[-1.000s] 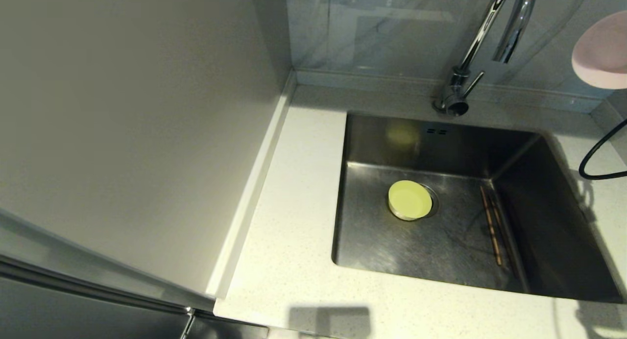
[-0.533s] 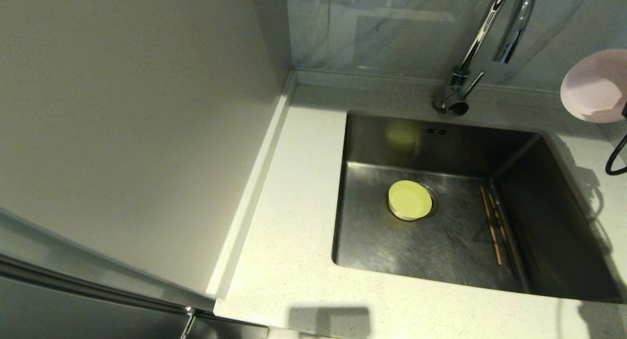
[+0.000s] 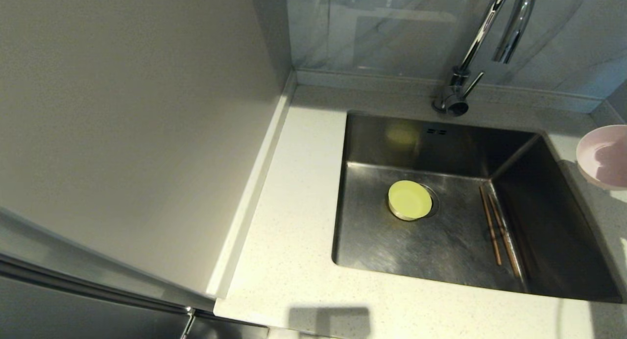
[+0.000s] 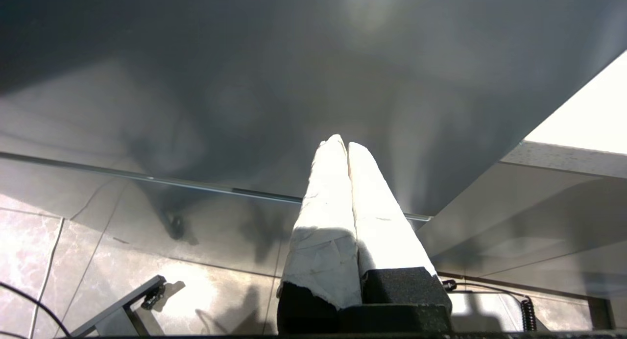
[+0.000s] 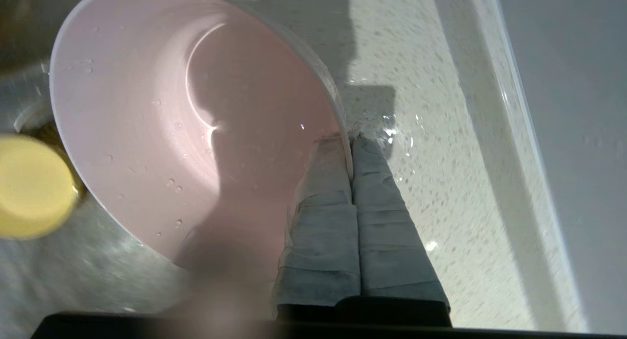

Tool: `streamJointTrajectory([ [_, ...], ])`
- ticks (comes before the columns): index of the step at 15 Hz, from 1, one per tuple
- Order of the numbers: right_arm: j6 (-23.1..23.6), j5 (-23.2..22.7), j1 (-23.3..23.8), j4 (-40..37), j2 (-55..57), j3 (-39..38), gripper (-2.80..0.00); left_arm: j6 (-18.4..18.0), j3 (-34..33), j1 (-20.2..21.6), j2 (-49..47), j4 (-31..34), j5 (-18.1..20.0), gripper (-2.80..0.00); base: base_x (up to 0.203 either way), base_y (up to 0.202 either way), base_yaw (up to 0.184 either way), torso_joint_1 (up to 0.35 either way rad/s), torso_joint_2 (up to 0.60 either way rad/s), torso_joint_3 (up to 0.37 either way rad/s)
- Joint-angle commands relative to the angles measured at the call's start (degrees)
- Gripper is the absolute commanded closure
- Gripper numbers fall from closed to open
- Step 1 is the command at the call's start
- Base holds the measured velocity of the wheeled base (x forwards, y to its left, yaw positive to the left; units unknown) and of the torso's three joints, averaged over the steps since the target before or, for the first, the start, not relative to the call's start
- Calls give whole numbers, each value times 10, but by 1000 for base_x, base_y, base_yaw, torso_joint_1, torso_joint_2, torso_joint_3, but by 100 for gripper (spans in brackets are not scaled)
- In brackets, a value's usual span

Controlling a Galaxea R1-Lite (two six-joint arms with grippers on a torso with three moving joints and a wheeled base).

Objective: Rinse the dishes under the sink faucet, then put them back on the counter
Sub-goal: Put a bowl back to the table from the sink

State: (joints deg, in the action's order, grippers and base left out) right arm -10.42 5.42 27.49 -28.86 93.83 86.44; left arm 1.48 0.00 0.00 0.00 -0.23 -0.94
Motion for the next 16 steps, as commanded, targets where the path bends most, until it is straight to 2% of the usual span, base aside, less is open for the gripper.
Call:
streamJointTrajectory([
  [1, -35, -13, 22, -60, 39, 44, 0, 0, 0, 0, 2, 0, 0, 0, 0, 0, 0, 0, 0, 0],
  [2, -49, -22, 31, -71, 50, 50, 0, 0, 0, 0, 2, 0, 0, 0, 0, 0, 0, 0, 0, 0],
  [5, -51, -23, 45, -63, 72, 52, 0, 0, 0, 0, 2, 0, 0, 0, 0, 0, 0, 0, 0, 0],
  [10, -45, -14, 55, 14, 111, 53, 0, 0, 0, 0, 2, 0, 0, 0, 0, 0, 0, 0, 0, 0],
  [12, -37, -5, 56, 21, 121, 54, 0, 0, 0, 0, 2, 0, 0, 0, 0, 0, 0, 0, 0, 0],
  [16, -27, -5, 51, 22, 153, 103, 0, 0, 0, 0, 2, 0, 0, 0, 0, 0, 0, 0, 0, 0],
])
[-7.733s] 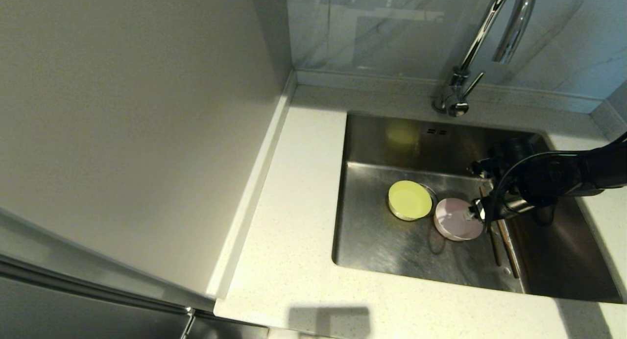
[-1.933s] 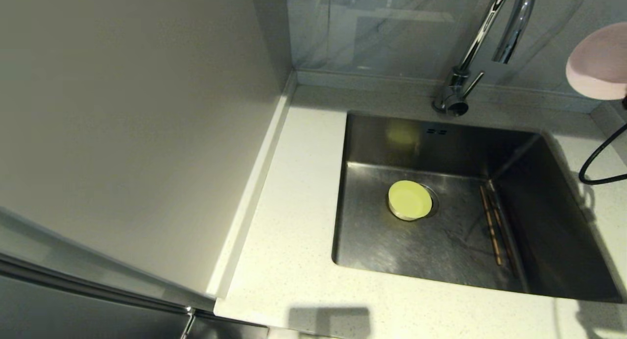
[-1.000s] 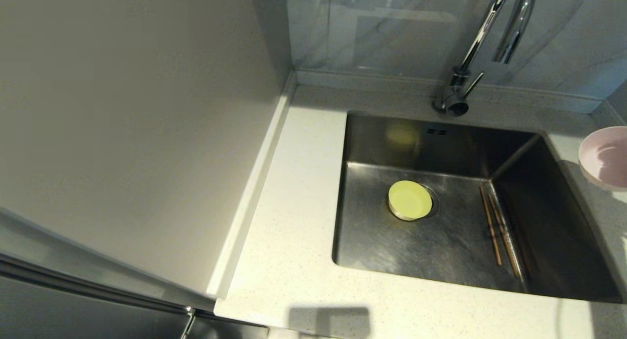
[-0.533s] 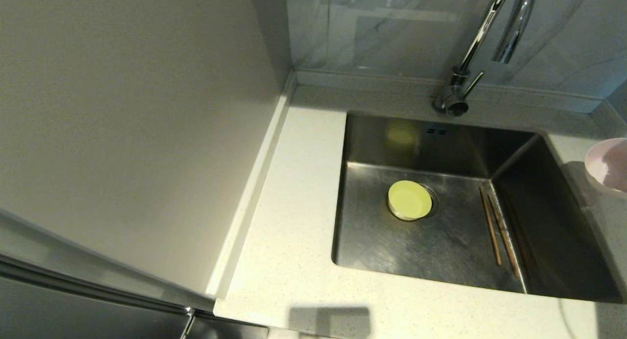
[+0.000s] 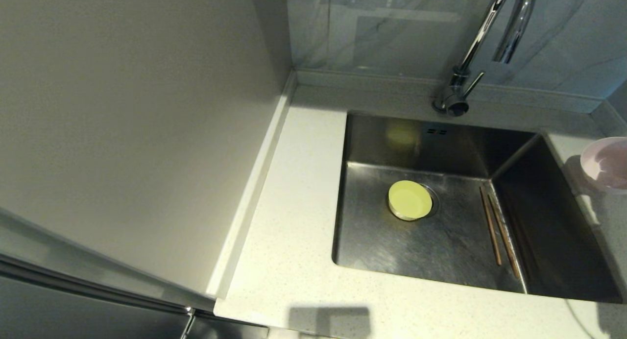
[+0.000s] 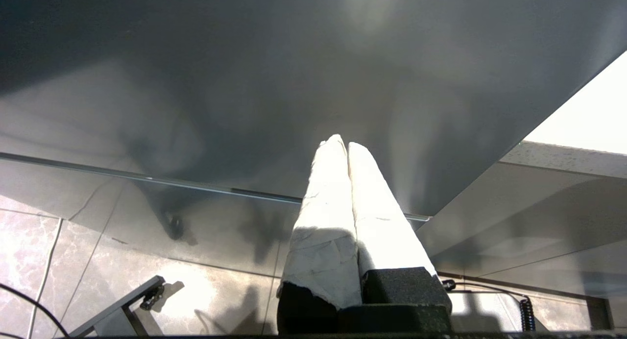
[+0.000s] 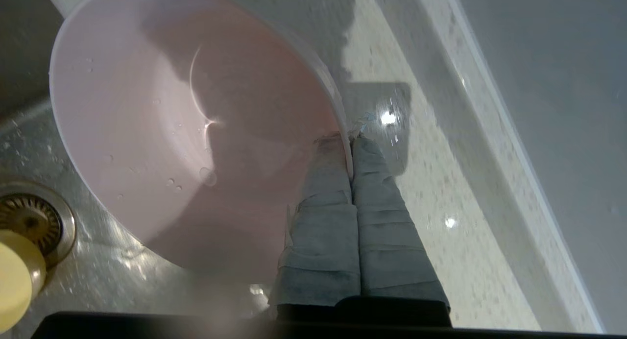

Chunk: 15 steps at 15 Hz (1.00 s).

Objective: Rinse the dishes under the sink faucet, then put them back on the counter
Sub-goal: Put a bowl back to the table from the sink

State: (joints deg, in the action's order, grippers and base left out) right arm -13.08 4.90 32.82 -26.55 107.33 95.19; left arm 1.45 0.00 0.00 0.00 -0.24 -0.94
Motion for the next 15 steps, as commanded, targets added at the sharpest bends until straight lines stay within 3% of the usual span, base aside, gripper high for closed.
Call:
streamJointTrajectory([
  [1, 0, 0, -7, -1, 26, 28, 0, 0, 0, 0, 2, 0, 0, 0, 0, 0, 0, 0, 0, 0],
  [15, 29, 17, -17, 77, 86, 72, 0, 0, 0, 0, 2, 0, 0, 0, 0, 0, 0, 0, 0, 0],
])
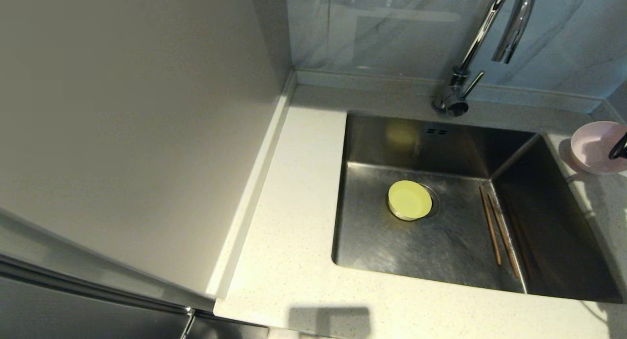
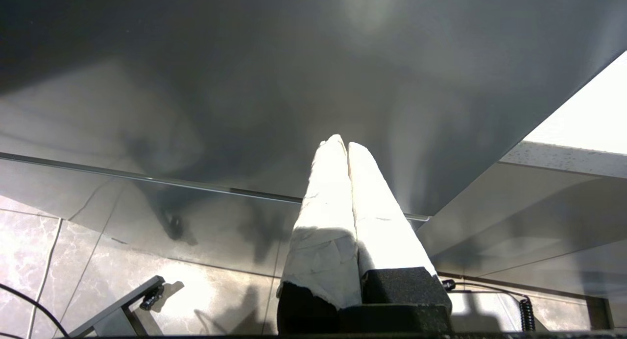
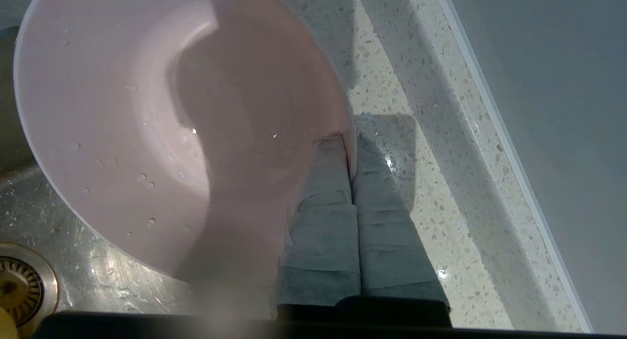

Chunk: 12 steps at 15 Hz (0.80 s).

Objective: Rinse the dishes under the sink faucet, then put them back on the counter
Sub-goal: Put a bowl back to the table from the sink

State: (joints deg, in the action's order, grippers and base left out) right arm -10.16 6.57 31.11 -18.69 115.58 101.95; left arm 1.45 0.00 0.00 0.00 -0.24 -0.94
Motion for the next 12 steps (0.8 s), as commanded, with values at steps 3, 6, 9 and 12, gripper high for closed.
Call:
streamJointTrajectory([
  [3, 1, 1, 0, -1, 4, 16, 0, 0, 0, 0, 2, 0, 0, 0, 0, 0, 0, 0, 0, 0],
  [6, 8, 10, 0, -1, 4, 16, 0, 0, 0, 0, 2, 0, 0, 0, 0, 0, 0, 0, 0, 0],
  [9, 12, 18, 0, -1, 5, 12, -280, 0, 0, 0, 2, 0, 0, 0, 0, 0, 0, 0, 0, 0],
  [12, 13, 17, 1, -1, 7, 17, -280, 0, 0, 0, 2, 0, 0, 0, 0, 0, 0, 0, 0, 0],
])
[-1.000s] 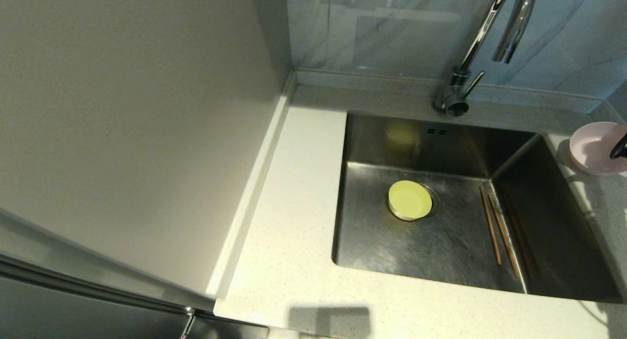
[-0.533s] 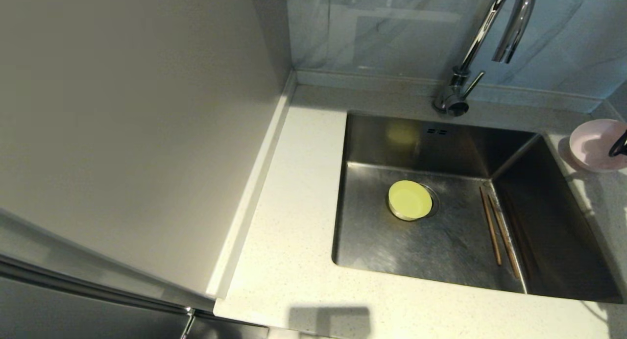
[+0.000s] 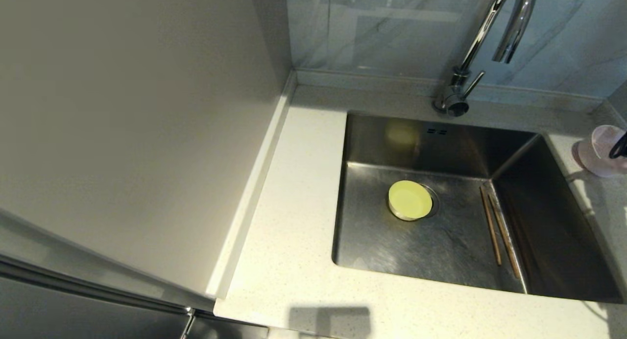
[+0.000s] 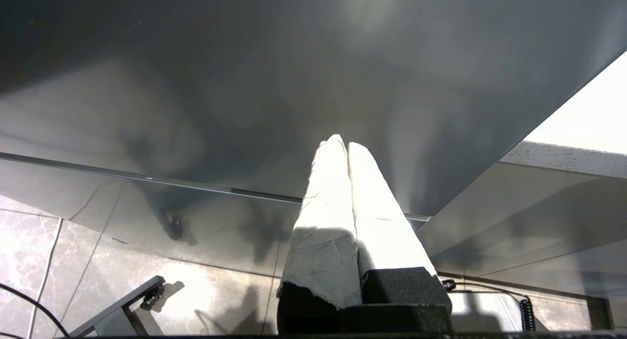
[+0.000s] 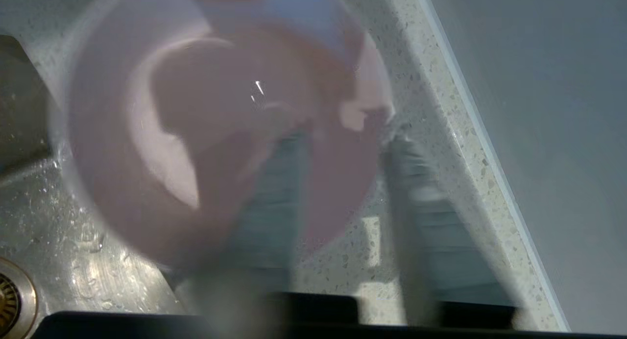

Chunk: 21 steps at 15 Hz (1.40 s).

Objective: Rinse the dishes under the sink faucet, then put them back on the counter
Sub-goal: Put a bowl back to the table from the sink

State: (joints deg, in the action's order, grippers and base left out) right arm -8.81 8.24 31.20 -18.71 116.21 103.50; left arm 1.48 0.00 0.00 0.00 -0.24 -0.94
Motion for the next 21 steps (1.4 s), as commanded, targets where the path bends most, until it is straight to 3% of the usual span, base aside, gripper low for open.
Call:
streamJointTrajectory([
  [1, -1, 0, 0, -1, 1, 1, -280, 0, 0, 0, 2, 0, 0, 0, 0, 0, 0, 0, 0, 0],
  [9, 0, -7, -2, -3, -66, -12, -280, 0, 0, 0, 2, 0, 0, 0, 0, 0, 0, 0, 0, 0],
  [15, 77, -75, -16, -4, -244, -162, -280, 0, 0, 0, 2, 0, 0, 0, 0, 0, 0, 0, 0, 0],
  [18, 96, -78, -21, -13, -289, -237, -280, 1, 0, 0, 2, 0, 0, 0, 0, 0, 0, 0, 0, 0],
  [21, 99, -45, -28, -98, -290, -231, -280, 0, 0, 0, 2, 0, 0, 0, 0, 0, 0, 0, 0, 0],
])
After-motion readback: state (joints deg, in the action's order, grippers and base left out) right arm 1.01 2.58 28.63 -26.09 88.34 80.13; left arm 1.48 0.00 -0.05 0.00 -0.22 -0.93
